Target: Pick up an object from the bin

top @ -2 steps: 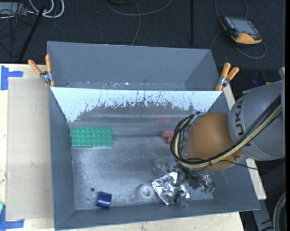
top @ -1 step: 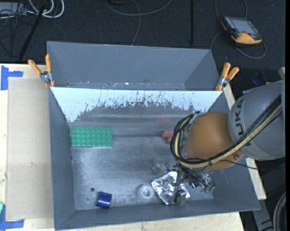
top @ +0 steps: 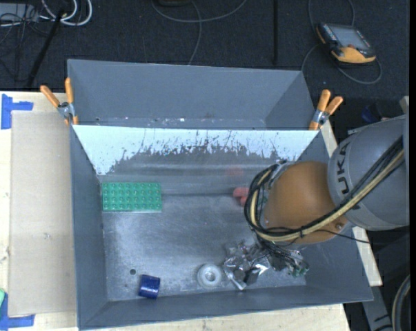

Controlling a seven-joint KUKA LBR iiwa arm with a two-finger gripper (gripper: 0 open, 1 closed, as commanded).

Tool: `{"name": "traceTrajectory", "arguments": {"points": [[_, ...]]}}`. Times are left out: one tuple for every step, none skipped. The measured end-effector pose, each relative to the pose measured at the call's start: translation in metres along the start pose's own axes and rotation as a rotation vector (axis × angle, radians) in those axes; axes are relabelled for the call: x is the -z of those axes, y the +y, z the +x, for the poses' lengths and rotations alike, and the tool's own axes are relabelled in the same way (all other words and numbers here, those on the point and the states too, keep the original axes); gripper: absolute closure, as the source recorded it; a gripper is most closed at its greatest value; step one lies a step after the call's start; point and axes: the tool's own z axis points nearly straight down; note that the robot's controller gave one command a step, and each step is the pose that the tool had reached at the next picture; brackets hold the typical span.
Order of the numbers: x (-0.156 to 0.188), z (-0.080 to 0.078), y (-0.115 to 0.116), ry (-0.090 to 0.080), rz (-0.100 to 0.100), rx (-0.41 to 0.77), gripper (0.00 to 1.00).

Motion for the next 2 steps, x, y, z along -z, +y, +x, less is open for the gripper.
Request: {"name": "traceTrajectory", "arguments": {"points": [[0.053, -0.002, 0.0, 0.012, -0.003, 0.001, 1.0], [0.106, -0.004, 0.0, 0.011, -0.003, 0.0, 1.0]]}}
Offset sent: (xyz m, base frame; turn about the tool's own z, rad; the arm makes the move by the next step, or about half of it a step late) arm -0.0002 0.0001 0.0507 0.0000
